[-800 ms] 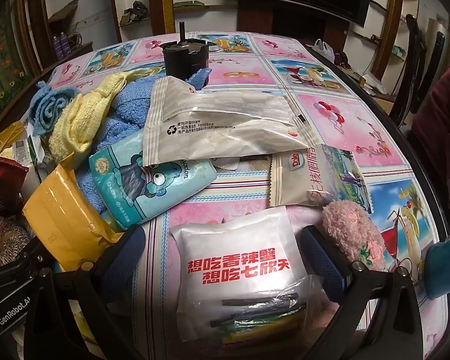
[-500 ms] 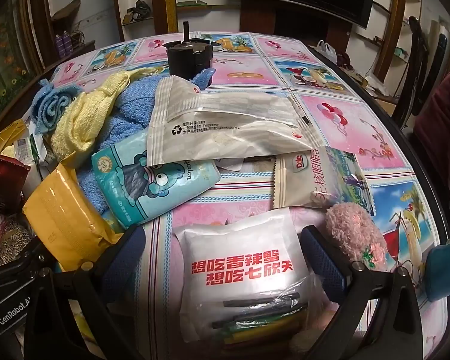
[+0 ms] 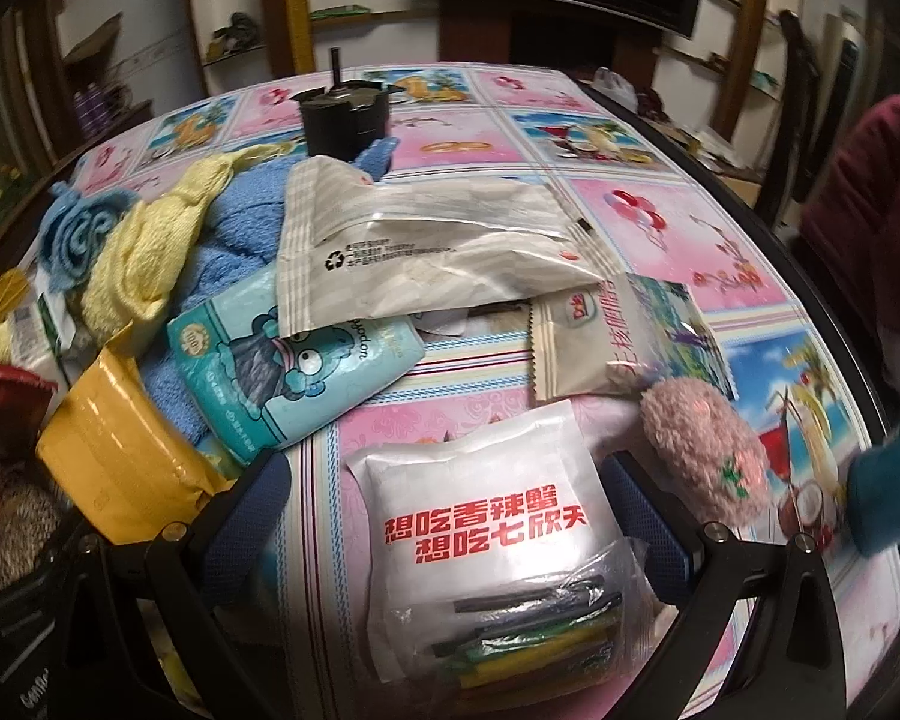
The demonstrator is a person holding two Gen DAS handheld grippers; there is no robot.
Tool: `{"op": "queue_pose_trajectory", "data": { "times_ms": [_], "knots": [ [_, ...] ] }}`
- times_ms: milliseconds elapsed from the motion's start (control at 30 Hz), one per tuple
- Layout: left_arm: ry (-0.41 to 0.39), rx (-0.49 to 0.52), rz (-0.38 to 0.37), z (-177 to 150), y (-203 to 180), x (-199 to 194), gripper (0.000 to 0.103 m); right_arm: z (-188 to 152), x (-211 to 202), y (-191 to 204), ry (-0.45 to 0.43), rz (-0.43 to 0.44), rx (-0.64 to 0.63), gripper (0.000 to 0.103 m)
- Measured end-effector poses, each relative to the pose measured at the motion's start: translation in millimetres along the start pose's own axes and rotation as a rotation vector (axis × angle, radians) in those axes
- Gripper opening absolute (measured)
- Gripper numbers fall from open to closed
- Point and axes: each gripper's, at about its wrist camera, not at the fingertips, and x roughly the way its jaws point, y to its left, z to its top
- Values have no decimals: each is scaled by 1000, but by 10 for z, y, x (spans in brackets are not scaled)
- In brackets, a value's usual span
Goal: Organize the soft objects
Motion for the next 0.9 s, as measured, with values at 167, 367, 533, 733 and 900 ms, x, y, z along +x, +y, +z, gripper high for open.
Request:
{"op": "queue_pose_trajectory", "data": {
  "times_ms": [167, 367, 533, 733, 900],
  "knots": [
    [2, -19, 15, -71, 15, -62, 103, -71, -57, 16, 1, -81, 113, 103],
    [44, 42, -27, -100, -17, -106, 103, -69, -71, 11, 20, -67, 100, 103],
    [66, 87, -59, -143, -66, -159, 103, -120, -108, -66, 68, 49, -64, 103],
    [47, 73, -53, -119, -51, -133, 103, -135, -135, -92, 102, 79, -126, 103],
    [60, 108, -94, -138, -61, -152, 102, -127, -140, -105, 98, 107, -162, 103]
  ]
}}
